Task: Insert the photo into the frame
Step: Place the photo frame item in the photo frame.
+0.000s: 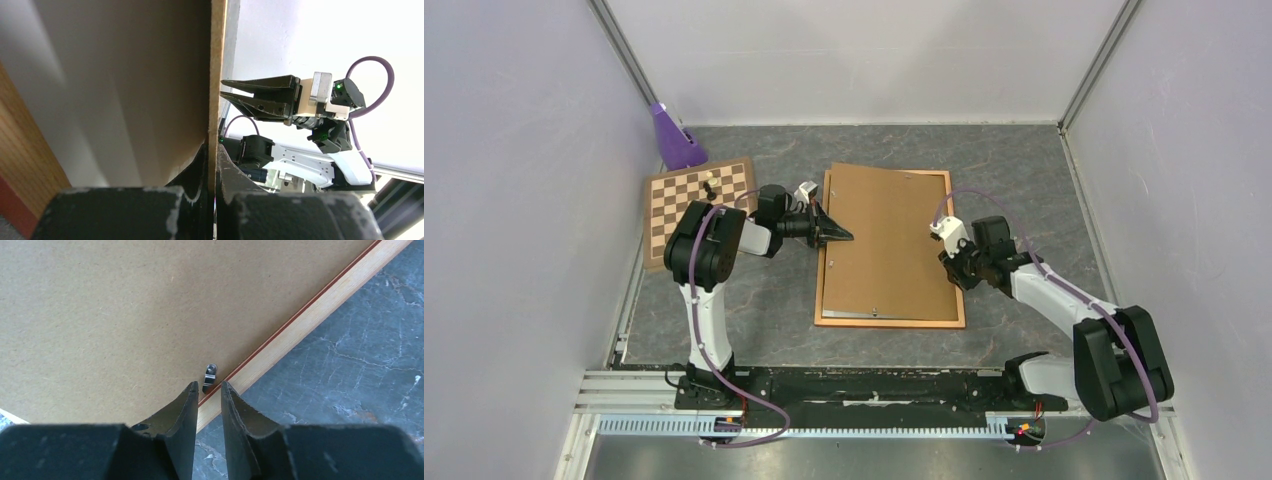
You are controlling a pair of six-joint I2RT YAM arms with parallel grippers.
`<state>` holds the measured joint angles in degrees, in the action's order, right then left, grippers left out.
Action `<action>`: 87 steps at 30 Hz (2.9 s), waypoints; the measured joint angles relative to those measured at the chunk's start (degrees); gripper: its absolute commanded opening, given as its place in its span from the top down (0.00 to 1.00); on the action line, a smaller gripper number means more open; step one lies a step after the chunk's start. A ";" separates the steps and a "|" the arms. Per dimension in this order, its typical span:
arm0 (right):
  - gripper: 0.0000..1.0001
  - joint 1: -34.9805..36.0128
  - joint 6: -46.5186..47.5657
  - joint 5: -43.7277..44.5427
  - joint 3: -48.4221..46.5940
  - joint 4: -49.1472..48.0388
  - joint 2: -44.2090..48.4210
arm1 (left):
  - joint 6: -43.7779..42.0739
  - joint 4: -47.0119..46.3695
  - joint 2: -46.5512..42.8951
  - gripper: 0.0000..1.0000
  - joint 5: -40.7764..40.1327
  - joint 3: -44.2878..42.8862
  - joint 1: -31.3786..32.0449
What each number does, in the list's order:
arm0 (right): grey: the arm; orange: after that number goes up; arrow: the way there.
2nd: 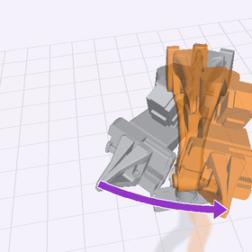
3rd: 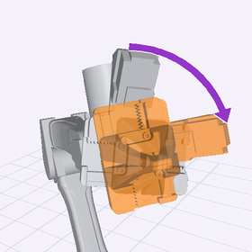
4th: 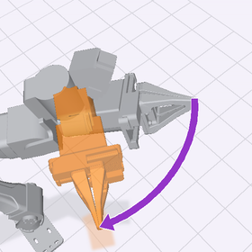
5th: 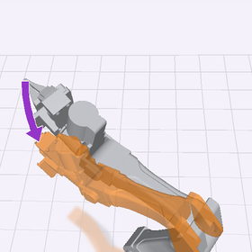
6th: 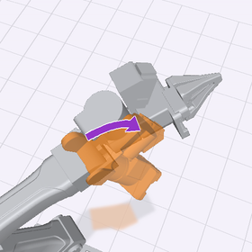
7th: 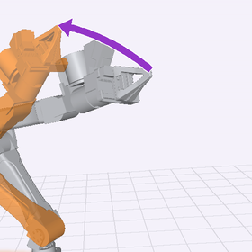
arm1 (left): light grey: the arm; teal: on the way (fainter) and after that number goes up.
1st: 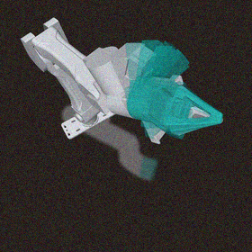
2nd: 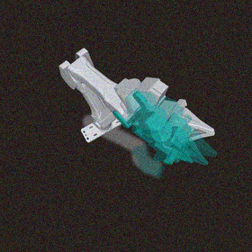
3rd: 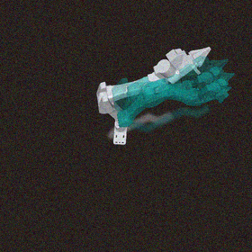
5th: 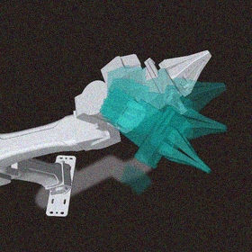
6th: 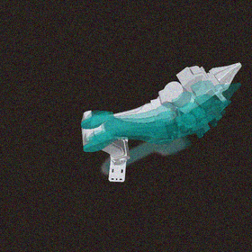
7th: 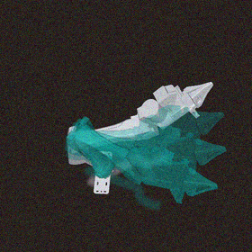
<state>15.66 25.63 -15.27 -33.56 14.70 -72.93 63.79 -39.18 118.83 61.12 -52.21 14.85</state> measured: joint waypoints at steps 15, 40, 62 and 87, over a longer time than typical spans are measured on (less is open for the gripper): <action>0.73 0.02 -0.09 1.27 -1.68 2.32 1.86 | -3.52 3.39 -0.92 0.98 -1.03 -0.02 0.02; 0.73 -2.56 -2.51 6.78 -5.16 1.20 4.09 | -1.44 1.36 -0.94 0.95 -1.20 0.94 0.02; 0.73 -3.15 -2.49 6.60 -3.15 0.39 4.11 | -9.42 16.92 0.39 0.64 -5.07 -3.15 0.94; 0.74 -3.30 -2.49 6.14 -3.04 0.37 4.31 | -25.75 46.29 -5.38 0.17 -18.75 -13.29 5.95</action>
<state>12.36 23.14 -9.13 -36.60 15.07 -68.62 38.04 7.11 113.45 42.37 -65.49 20.80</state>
